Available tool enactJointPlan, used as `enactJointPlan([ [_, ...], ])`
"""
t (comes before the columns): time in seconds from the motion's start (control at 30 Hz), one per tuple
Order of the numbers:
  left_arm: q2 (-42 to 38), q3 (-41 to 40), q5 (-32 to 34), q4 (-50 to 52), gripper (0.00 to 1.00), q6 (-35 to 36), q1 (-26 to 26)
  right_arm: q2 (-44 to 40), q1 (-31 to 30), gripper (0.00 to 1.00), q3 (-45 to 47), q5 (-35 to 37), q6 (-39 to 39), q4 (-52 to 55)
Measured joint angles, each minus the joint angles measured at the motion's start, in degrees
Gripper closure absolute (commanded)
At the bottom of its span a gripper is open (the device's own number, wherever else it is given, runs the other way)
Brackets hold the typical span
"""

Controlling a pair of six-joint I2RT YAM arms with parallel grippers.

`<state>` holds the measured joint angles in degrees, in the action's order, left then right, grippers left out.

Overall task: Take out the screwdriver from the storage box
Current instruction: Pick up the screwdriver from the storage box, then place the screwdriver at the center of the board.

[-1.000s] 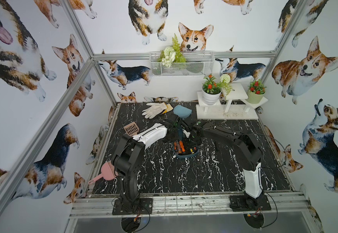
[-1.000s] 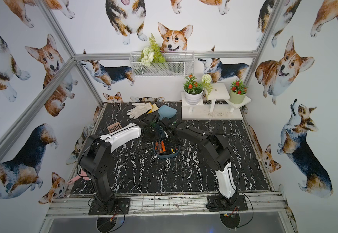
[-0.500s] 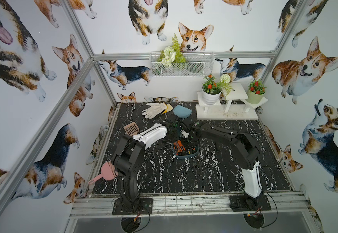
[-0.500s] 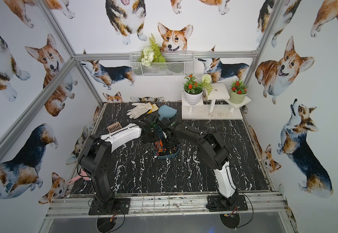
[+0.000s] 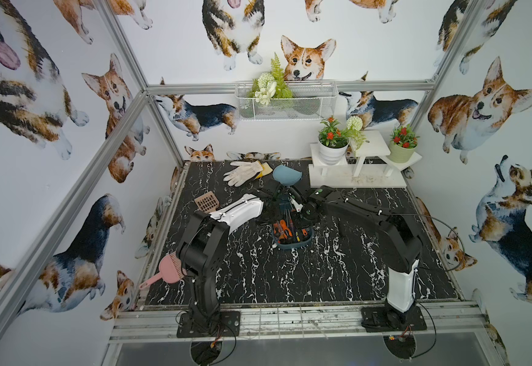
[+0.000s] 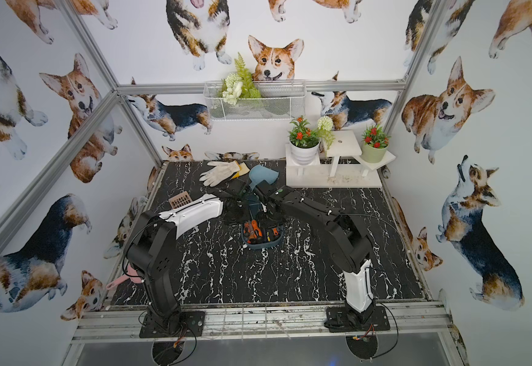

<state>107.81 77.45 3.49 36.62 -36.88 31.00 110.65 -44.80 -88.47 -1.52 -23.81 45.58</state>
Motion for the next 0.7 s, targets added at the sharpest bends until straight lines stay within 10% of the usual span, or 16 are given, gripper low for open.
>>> enactJointPlan([
  [0.7,-8.7,-7.8,1.1,-9.1,1.0,0.7,0.0,-13.3,7.5,1.0,10.0,3.0,-0.5,-1.3],
])
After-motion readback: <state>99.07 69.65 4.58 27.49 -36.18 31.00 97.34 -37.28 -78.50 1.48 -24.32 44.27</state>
